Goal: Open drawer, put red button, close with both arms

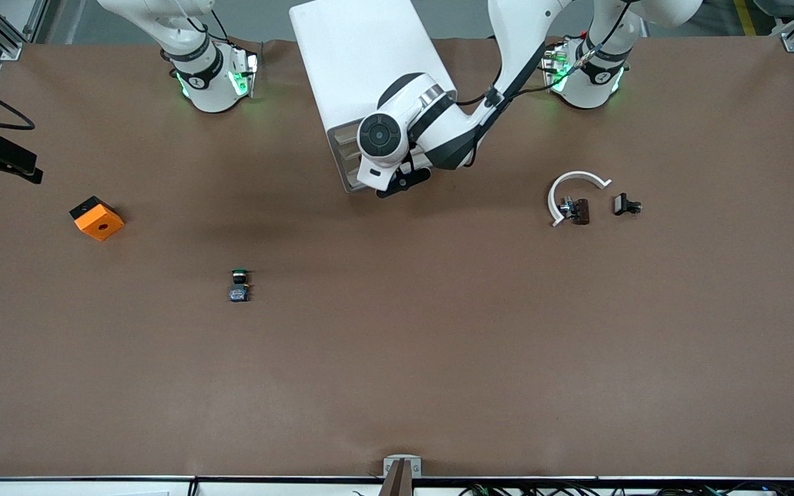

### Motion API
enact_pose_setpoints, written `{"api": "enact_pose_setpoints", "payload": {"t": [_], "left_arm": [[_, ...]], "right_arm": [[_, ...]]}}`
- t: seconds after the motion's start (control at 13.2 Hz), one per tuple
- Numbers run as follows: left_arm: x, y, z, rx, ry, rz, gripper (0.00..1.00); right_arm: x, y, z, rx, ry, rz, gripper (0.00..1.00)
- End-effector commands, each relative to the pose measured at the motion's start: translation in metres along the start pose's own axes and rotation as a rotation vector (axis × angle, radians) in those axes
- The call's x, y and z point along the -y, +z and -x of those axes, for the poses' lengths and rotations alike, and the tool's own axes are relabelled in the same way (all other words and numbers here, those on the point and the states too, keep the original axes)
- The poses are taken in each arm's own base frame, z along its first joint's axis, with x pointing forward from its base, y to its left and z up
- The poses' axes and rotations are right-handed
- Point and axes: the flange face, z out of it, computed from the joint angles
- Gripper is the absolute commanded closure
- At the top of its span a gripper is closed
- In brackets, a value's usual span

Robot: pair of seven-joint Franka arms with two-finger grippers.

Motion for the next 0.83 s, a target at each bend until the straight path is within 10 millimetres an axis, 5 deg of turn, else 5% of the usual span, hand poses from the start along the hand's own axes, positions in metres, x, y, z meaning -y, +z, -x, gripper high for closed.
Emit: {"api": "enact_pose_setpoints", "payload": {"t": [0.0, 0.23, 0.53, 0.76], "left_arm": [[0.000, 0.001, 0.004, 0.029, -0.017, -0.007, 0.00], [0.006, -0.013, -0.026, 0.015, -0.040, 0.017, 0.00], [0.027, -0.094, -0.109, 0.003, -0.140, 0.166, 0.00], [0.067, -0.145, -0.174, -0.091, -0.197, 0.214, 0.00]], "right_arm": [[0.000, -0.001, 0.002, 0.002, 0.001, -0.006, 0.00], [0.003, 0.004, 0.003, 0.017, -0.001, -0.027, 0.00], [0.010, 0.004, 0.008, 0.014, -0.016, -0.058, 0.00], [0.014, 0.004, 0.012, -0.001, -0.020, -0.057, 0.00]]}}
